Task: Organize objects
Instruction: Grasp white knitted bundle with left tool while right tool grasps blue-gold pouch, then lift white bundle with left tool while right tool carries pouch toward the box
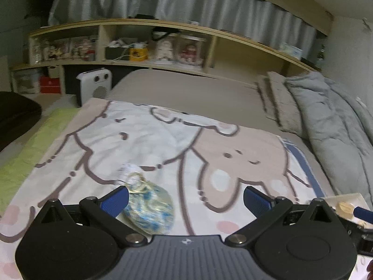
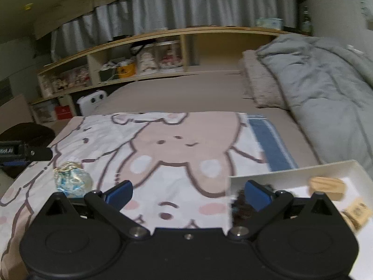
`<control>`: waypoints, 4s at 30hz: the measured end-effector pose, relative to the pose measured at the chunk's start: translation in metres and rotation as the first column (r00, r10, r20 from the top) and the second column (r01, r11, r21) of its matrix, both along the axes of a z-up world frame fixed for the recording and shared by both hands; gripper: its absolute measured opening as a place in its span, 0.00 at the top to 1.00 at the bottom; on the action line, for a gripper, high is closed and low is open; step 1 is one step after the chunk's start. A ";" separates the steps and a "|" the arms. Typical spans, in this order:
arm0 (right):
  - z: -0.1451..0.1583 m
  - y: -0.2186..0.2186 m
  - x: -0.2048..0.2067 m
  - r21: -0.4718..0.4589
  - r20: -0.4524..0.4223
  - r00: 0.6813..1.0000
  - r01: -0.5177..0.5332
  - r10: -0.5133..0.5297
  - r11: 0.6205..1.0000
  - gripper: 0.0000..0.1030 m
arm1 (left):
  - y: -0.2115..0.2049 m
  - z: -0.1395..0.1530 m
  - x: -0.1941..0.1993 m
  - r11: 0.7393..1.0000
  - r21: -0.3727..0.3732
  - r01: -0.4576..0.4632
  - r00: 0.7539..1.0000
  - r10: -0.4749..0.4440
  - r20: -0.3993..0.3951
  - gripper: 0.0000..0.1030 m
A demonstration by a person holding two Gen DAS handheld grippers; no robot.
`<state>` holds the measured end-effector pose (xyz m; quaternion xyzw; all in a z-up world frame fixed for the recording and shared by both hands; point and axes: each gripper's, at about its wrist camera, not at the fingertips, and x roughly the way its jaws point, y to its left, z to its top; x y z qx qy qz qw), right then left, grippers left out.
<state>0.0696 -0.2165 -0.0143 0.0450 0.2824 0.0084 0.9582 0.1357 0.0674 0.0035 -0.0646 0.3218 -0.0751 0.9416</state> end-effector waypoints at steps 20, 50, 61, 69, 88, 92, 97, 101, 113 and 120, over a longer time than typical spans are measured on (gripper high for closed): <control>-0.060 0.110 0.097 0.045 0.029 0.915 -0.404 0.403 0.914 0.00 | 0.077 -0.034 0.084 0.999 0.039 -0.019 0.997 0.022 -0.078 0.11; -0.100 0.181 0.154 -0.014 -0.115 0.684 -0.726 0.720 0.687 0.18 | 0.104 -0.106 0.133 0.979 -0.197 0.058 0.977 -0.096 -0.190 0.48; -0.092 0.121 0.132 -0.116 -0.228 0.834 -0.536 0.503 0.836 0.18 | 0.070 -0.117 0.134 0.988 -0.142 0.064 0.972 -0.094 -0.216 0.57; -0.106 0.099 0.137 -0.005 -0.278 0.840 -0.487 0.466 0.873 0.09 | 0.056 -0.113 0.128 0.996 -0.063 0.069 0.975 -0.081 -0.206 0.62; -0.054 0.087 0.110 0.000 -0.174 0.934 -0.318 0.313 0.948 0.18 | 0.060 -0.069 0.073 0.999 -0.033 0.003 0.984 -0.009 -0.179 0.63; -0.032 0.081 0.094 -0.030 -0.150 0.947 -0.291 0.284 0.956 0.18 | 0.051 -0.049 0.054 0.999 -0.032 0.008 0.988 -0.013 -0.151 0.63; -0.011 0.068 0.072 -0.047 -0.140 0.962 -0.244 0.235 0.969 0.18 | 0.037 -0.033 0.028 1.000 -0.025 0.016 0.992 -0.019 -0.129 0.63; -0.001 0.055 0.053 -0.051 -0.135 0.971 -0.205 0.197 0.977 0.18 | 0.023 -0.028 0.004 0.999 -0.001 0.037 0.992 -0.037 -0.123 0.63; 0.021 0.019 -0.002 -0.004 -0.097 0.987 -0.130 0.129 0.991 0.18 | -0.010 0.002 -0.050 0.997 0.026 0.076 0.994 -0.074 -0.077 0.63; 0.041 -0.020 -0.039 -0.025 -0.085 0.992 -0.092 0.089 0.995 0.18 | -0.046 0.015 -0.074 0.990 0.018 0.139 0.989 -0.138 -0.052 0.63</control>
